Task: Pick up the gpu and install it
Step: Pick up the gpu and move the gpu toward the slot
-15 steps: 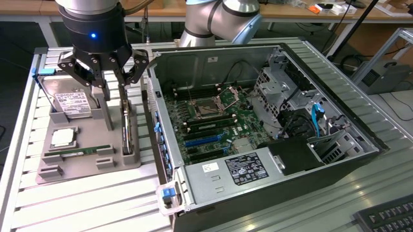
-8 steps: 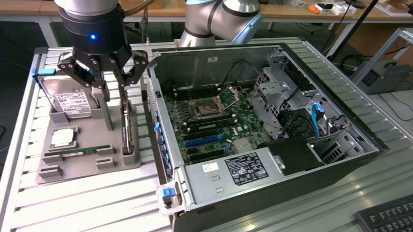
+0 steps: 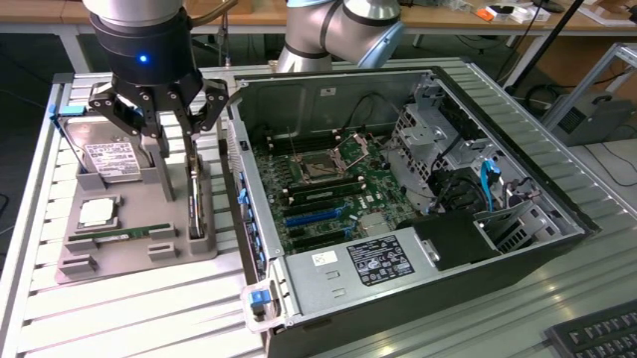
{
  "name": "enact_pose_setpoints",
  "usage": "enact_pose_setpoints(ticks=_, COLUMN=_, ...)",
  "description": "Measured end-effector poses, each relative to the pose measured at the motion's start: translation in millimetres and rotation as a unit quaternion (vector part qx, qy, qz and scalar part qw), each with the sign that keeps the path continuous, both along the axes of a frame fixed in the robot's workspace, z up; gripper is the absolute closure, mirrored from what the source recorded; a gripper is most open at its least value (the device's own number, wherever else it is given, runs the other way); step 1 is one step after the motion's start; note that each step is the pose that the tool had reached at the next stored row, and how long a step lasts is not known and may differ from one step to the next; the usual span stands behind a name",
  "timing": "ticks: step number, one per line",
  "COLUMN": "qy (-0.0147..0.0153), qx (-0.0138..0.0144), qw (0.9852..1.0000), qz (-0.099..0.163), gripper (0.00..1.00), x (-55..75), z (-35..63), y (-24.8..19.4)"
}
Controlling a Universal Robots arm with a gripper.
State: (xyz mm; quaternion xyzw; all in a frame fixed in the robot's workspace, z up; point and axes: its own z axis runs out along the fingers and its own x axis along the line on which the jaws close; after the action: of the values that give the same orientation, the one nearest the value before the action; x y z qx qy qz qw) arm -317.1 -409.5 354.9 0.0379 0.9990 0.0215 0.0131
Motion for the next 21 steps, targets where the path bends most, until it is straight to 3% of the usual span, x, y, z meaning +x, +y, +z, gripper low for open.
enact_pose_setpoints(ticks=21, qy=0.0000, qx=0.0000, qw=1.0000, qz=0.000, gripper=0.64, x=-1.0, z=-4.5, y=-0.6)
